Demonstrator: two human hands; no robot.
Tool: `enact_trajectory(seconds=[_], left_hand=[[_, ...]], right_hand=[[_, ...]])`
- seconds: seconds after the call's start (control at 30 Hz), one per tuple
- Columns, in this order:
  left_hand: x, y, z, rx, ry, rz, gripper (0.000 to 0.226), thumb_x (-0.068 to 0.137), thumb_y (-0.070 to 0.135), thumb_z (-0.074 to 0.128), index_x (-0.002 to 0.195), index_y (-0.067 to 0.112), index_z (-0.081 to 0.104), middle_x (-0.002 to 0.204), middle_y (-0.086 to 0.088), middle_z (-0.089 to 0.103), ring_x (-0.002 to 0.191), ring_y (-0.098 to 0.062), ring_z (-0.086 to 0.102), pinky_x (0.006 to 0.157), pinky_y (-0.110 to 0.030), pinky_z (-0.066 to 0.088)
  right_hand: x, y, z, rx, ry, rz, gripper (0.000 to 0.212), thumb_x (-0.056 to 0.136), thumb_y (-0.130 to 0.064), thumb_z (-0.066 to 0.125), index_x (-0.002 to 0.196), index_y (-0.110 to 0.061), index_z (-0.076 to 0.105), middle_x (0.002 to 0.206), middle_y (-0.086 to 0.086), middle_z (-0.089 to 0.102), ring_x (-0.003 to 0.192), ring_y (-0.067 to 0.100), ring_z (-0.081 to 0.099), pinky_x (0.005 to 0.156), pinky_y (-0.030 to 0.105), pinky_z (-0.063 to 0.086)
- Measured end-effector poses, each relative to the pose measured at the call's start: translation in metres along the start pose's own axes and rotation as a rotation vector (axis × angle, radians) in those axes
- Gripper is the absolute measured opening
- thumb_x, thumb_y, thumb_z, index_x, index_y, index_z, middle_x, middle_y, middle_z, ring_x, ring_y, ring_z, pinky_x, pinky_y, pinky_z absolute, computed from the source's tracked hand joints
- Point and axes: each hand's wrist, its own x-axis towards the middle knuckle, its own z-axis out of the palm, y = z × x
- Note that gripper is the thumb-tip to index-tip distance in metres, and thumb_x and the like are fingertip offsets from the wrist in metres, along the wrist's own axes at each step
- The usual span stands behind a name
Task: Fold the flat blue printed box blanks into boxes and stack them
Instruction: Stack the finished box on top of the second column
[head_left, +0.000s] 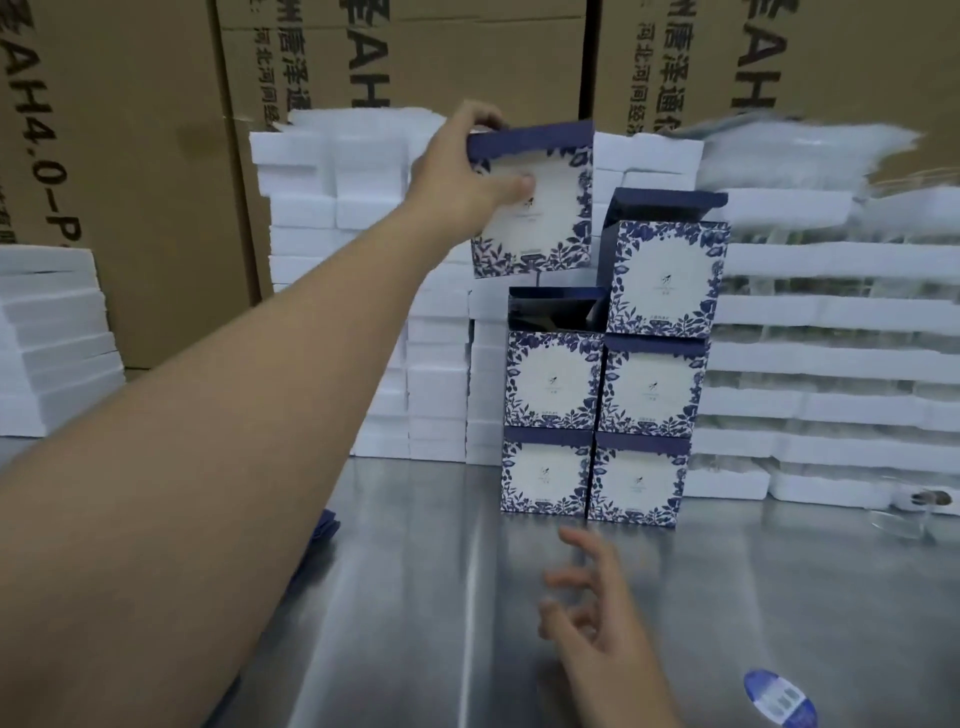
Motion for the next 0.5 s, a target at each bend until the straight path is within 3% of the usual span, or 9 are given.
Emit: enact_trajectory(seconds=[0.1,0.17,0.33,0.5], left_hand=[[0.012,-0.014,0.034,0.086,-0.148,-0.069,0.048,0.085,0.021,0.090,0.118,0.029,0.057,0.098,0.007,0.053,0.072,-0.016,0.051,0.058,-0.025,0.046],[0.012,-0.027,0.051,0.122,-0.220,-0.095,0.047,0.084,0.021,0.090,0.118,0.028,0.059,0.097,0.007,0.053,0.073,-0.016,0.053,0.058,-0.025,0.046],[0.010,-0.047,0.070,0.090,-0.158,-0.095,0.045,0.088,0.018,0.085,0.127,0.025,0.063,0.094,0.011,0.055,0.079,-0.017,0.057,0.066,-0.027,0.053],[0.010,-0.053,0.083,0.076,-0.087,-0.110,0.058,0.092,0.018,0.081,0.143,0.026,0.053,0.117,0.006,0.055,0.094,-0.019,0.057,0.087,-0.031,0.052]], right_hand=[[0.002,-0.001,-0.001,-0.017,-0.022,0.022,0.051,0.092,0.007,0.068,0.126,-0.030,0.059,0.101,0.007,0.068,0.066,0.023,0.057,0.065,0.026,0.050],[0.003,-0.003,-0.002,-0.045,-0.040,0.028,0.051,0.092,0.007,0.067,0.125,-0.030,0.059,0.097,0.006,0.069,0.062,0.022,0.057,0.062,0.024,0.049],[0.003,-0.006,-0.003,-0.085,-0.079,0.035,0.050,0.091,0.003,0.068,0.125,-0.033,0.057,0.089,0.005,0.070,0.053,0.010,0.051,0.059,0.019,0.046],[0.002,-0.005,-0.001,-0.110,-0.055,0.034,0.055,0.090,-0.001,0.070,0.124,-0.042,0.057,0.078,-0.008,0.069,0.052,0.010,0.053,0.059,0.017,0.046]])
